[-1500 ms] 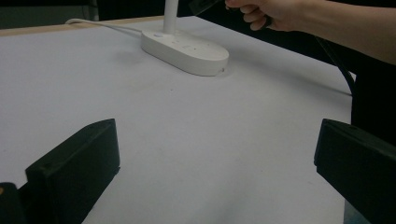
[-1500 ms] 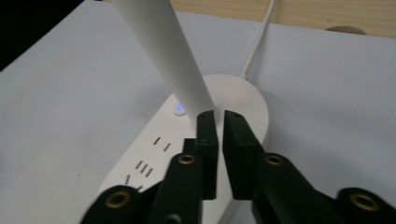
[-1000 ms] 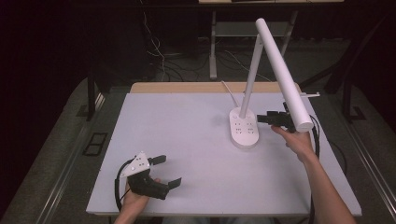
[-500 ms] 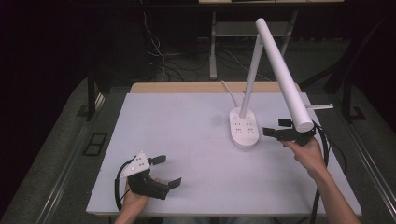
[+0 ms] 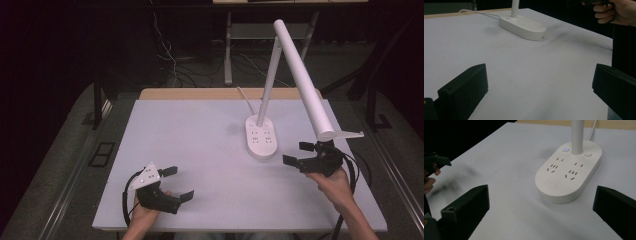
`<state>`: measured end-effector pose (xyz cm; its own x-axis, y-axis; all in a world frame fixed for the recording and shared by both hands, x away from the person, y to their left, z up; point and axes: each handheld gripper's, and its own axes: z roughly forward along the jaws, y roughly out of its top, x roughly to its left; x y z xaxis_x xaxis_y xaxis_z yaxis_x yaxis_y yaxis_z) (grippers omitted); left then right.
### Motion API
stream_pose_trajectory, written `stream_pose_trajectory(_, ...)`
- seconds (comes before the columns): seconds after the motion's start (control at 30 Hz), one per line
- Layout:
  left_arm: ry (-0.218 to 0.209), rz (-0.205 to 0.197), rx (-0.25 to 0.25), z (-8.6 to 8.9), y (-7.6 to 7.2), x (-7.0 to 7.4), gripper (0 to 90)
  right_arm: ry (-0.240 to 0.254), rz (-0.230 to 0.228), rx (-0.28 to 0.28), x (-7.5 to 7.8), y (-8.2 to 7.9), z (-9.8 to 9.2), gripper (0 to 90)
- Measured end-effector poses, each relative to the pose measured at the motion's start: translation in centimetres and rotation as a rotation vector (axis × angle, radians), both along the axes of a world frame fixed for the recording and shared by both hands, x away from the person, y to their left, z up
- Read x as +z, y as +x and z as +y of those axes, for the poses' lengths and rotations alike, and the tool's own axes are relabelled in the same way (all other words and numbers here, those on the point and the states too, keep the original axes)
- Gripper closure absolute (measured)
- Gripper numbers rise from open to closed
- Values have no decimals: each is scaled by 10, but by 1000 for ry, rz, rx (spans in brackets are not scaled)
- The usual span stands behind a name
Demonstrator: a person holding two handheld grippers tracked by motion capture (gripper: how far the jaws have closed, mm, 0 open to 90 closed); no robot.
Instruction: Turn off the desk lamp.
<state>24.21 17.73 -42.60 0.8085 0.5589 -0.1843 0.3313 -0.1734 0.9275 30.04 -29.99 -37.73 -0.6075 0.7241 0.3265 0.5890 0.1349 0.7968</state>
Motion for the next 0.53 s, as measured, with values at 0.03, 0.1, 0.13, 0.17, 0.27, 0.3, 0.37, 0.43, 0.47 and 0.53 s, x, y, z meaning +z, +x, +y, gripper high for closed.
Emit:
stream_pose_trajectory(0.03,1,-1,-1,0,0,0,0,-2,-5,7,-1,-3,0,5)
stream_pose_trajectory(0.1,1,0,0,0,0,0,0,-2,-10,5,-3,-9,0,5)
stream_pose_trajectory(0.13,1,0,0,0,0,0,0,1,-7,5,-4,-12,0,5)
stream_pose_trajectory(0.17,2,-2,-2,0,0,0,0,3,-13,5,-5,-14,0,5)
stream_pose_trajectory(0.27,1,-2,0,0,0,0,0,8,-25,4,-9,-24,0,5)
stream_pose_trajectory(0.3,1,-1,-1,0,0,0,0,6,-35,4,-11,-26,0,6)
stream_pose_trajectory(0.37,2,-1,0,0,0,0,0,-1,-31,10,-17,-33,2,5)
stream_pose_trajectory(0.43,4,-3,-2,0,0,0,0,-8,-19,13,-23,-39,3,6)
stream_pose_trajectory(0.47,6,-3,-2,0,0,0,0,-9,-21,11,-27,-43,4,6)
stream_pose_trajectory(0.53,7,-4,-3,0,0,0,0,-5,-21,11,-32,-48,4,5)
